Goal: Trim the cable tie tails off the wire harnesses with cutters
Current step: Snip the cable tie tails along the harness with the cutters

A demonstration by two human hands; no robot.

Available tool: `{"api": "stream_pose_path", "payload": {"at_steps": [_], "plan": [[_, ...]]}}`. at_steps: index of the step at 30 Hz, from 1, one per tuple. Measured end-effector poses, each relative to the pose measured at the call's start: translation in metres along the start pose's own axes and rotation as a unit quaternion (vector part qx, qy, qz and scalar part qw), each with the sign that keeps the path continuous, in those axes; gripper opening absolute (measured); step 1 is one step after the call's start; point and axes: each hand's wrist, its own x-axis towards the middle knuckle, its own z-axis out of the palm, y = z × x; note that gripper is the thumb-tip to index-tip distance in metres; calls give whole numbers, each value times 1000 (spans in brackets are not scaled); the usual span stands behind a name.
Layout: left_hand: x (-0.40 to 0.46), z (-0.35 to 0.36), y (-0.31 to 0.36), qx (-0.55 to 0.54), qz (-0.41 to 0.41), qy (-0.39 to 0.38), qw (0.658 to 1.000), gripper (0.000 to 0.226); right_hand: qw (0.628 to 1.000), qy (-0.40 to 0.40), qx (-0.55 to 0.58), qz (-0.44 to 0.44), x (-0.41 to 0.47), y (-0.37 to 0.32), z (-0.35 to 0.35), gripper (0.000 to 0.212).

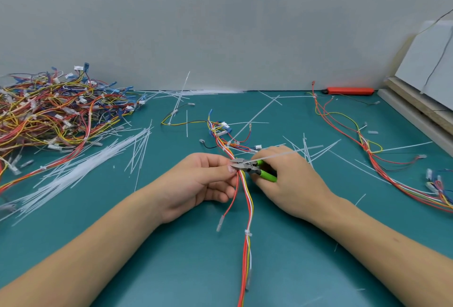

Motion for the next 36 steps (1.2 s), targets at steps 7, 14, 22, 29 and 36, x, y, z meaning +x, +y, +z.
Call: {"api": "stream_pose_path", "payload": {"at_steps": [7,14,22,29,36], "plan": [[0,0,-1,1,4,1,1000,21,1000,-6,-9,14,-1,0,0,21],[-1,0,1,-2,0,2,1000,23,999,3,-27,26,-3,1,1,30],[-2,3,3,-6,-7,6,1000,10,1000,2,-8,20,-2,-4,-3,24],[-2,3,3,-2,-7,5,1000,11,1000,-2,-9,25,-2,-6,-3,23],[-2,3,3,3,-4,4,1000,13,999,-7,-19,48,-2,-2,-1,27]]}}
